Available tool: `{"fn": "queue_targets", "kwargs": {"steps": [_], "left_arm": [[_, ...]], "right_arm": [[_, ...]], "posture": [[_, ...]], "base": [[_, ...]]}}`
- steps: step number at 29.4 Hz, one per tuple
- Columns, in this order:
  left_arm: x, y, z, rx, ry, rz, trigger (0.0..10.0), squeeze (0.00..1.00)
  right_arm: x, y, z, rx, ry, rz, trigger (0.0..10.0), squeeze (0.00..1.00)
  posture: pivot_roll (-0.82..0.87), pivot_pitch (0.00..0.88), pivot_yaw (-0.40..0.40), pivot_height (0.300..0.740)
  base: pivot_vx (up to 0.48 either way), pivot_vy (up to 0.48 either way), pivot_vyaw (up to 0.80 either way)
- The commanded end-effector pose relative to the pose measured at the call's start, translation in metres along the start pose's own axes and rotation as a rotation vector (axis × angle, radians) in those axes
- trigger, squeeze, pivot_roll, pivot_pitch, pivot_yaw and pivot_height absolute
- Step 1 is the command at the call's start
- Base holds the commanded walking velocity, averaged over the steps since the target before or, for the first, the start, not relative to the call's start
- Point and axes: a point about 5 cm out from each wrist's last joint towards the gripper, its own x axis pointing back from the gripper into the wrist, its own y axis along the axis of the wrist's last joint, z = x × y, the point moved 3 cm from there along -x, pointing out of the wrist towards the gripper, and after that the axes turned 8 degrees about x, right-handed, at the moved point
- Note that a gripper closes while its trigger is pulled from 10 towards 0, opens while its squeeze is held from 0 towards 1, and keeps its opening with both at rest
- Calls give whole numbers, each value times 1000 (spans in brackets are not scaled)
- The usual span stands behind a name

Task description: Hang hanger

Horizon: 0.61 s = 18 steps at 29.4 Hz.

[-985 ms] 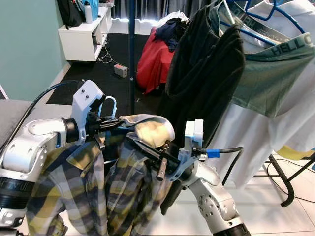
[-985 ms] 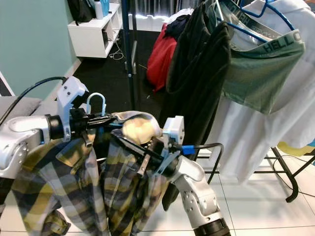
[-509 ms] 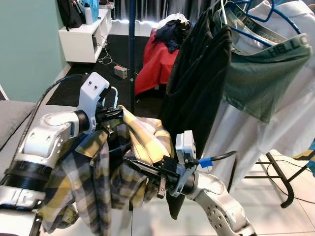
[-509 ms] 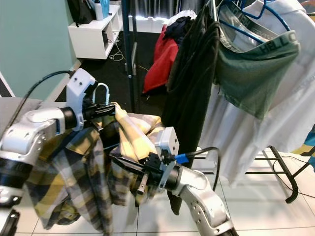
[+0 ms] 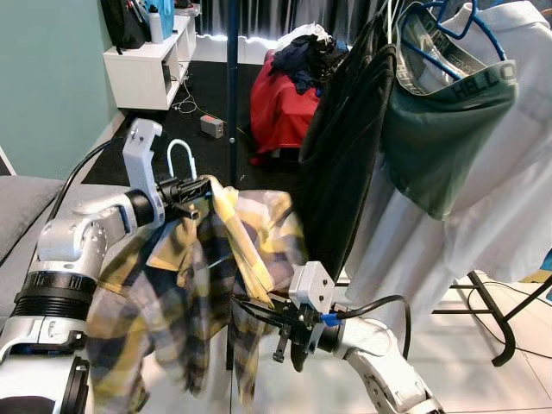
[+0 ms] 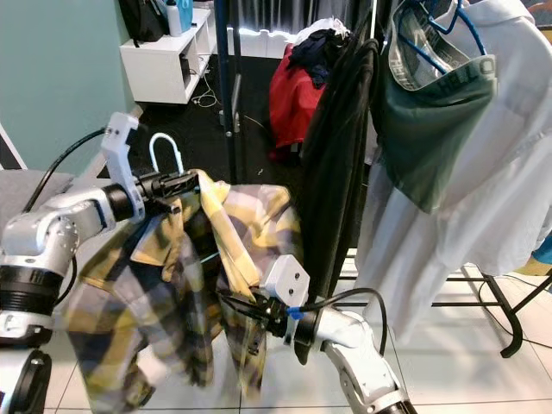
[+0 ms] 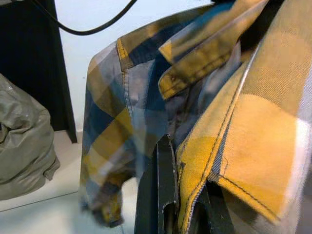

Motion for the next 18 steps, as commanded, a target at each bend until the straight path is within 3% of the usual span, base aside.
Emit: {"fn": "queue_targets", "kwargs": {"steps": [1, 2, 3, 6, 7, 8, 18], "left_arm": [[23, 85, -17, -82, -32, -342, 10000, 0], [23, 87, -22, -62, -74, -371, 10000, 0], [22, 88, -27, -43, -109, -393, 10000, 0], [21, 89, -28, -31, -128, -404, 10000, 0], [20, 88, -31, -31, -157, -401, 10000, 0], [19, 85, -35, -46, -182, -378, 10000, 0], [19, 73, -46, -63, -242, -327, 10000, 0]], "right_arm": [[7, -36, 42, -101, 158, 137, 6980, 71], [5, -34, 41, -100, 151, 129, 8196, 192], [4, -33, 39, -99, 146, 124, 9412, 412], [4, -34, 38, -89, 143, 121, 9412, 412], [3, -34, 38, -80, 142, 119, 10000, 627], [3, -33, 37, -79, 141, 110, 10000, 1000], [3, -24, 38, -90, 157, 37, 10000, 1000]], "posture": [[51, 153, -24, 740], [50, 154, -25, 740], [47, 157, -26, 740], [46, 158, -26, 740], [43, 159, -26, 740], [42, 159, -27, 740], [33, 166, -30, 740]], "base": [[0, 0, 0], [0, 0, 0], [0, 0, 0], [0, 0, 0], [0, 0, 0], [0, 0, 0], [0, 0, 0]]}}
